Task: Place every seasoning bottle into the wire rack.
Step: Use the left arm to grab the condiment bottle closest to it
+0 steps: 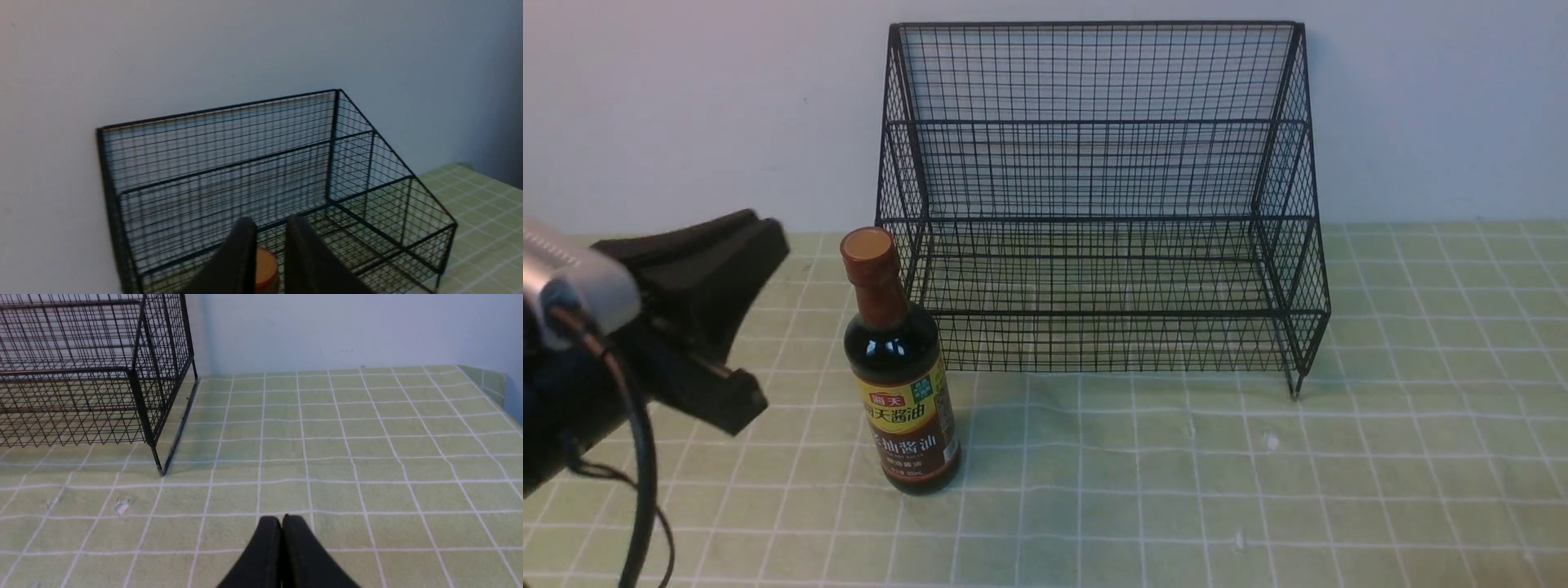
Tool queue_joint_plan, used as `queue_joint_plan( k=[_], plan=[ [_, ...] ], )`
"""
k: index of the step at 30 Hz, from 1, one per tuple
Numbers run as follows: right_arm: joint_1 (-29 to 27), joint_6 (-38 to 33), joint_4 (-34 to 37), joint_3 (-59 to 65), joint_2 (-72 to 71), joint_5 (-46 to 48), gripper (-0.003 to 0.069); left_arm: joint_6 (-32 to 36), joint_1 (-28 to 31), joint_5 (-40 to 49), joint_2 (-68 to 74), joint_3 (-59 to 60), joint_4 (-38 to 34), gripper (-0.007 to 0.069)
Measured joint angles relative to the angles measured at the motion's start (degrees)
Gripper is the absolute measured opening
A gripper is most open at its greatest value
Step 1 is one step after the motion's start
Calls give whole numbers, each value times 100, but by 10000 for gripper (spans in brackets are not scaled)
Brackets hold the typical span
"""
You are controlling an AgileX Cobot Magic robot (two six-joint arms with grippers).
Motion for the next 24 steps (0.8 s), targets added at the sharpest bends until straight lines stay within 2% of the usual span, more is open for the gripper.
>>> queue_joint_plan(
  k=[5,7,8,9,11,15,24],
  plan=[
    [0,0,0,0,0,0,-15,-19,0,-330,884,-481,105,342],
    [0,0,0,0,0,0,-15,-6,0,-379,1134,-672,111,452],
    [0,0,0,0,0,0,-15,-7,0,-379,1159,-672,111,452],
    [0,0,0,0,0,0,-15,-7,0,-484,1330,-797,111,523],
    [0,0,0,0,0,0,-15,15,0,-590,1550,-925,111,585],
    [0,0,0,0,0,0,-15,97,0,-966,2082,-1092,170,644],
    [0,0,0,0,0,0,-15,381,0,-1280,2798,-1112,580,646]
  ],
)
